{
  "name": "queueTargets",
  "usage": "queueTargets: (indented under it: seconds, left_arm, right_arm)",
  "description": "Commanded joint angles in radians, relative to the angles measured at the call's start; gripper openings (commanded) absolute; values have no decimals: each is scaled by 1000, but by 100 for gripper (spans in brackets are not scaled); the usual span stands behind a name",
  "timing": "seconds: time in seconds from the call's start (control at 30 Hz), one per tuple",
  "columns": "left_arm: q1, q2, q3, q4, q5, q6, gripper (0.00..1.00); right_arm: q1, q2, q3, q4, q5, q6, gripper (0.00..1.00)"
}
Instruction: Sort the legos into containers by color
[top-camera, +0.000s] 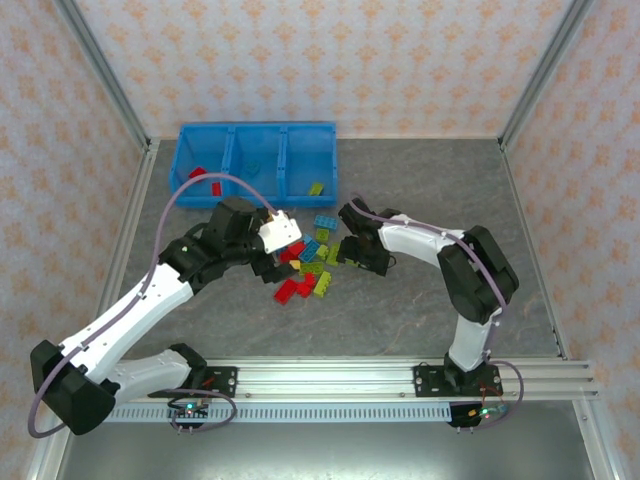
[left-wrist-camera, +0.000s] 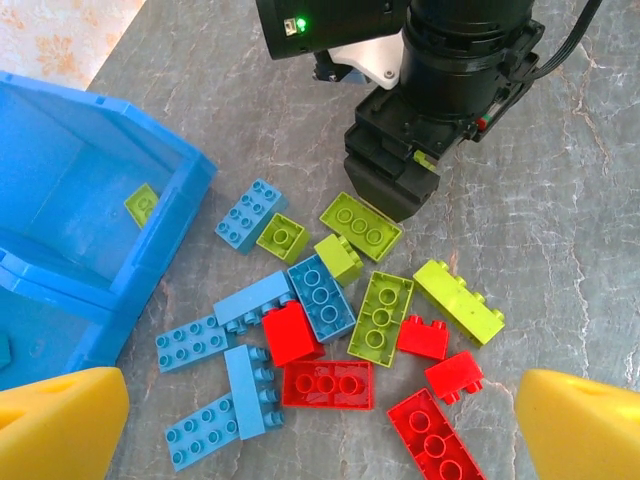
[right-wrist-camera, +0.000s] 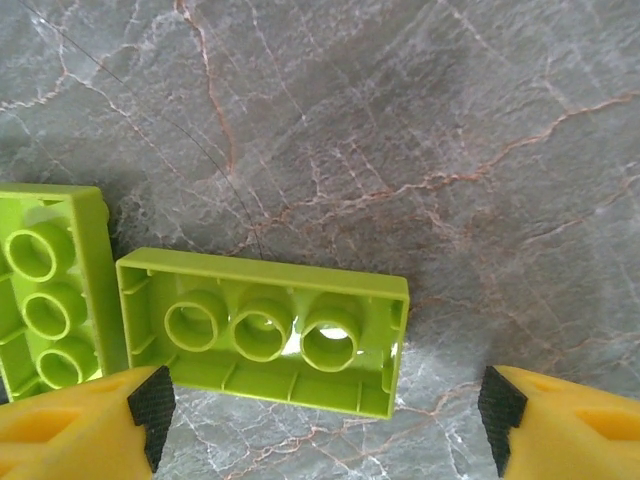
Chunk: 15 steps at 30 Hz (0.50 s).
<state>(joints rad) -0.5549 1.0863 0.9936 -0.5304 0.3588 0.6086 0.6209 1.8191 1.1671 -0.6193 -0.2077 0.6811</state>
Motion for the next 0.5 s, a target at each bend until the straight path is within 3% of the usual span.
queueTargets:
  seconds: [0.0,0.2,0.47]
  left_arm:
    - [-3,-12,-12,42,-11,35,100]
    - [-2,-11,-11,42,-14,33,100]
    - [-2,0,-16,40,-33,42,100]
  right_arm:
    - [2,4,23,23,-3,29,82]
    - [2,51,29,17,52,9,77]
    - [2,51,4,35,65,-13,48]
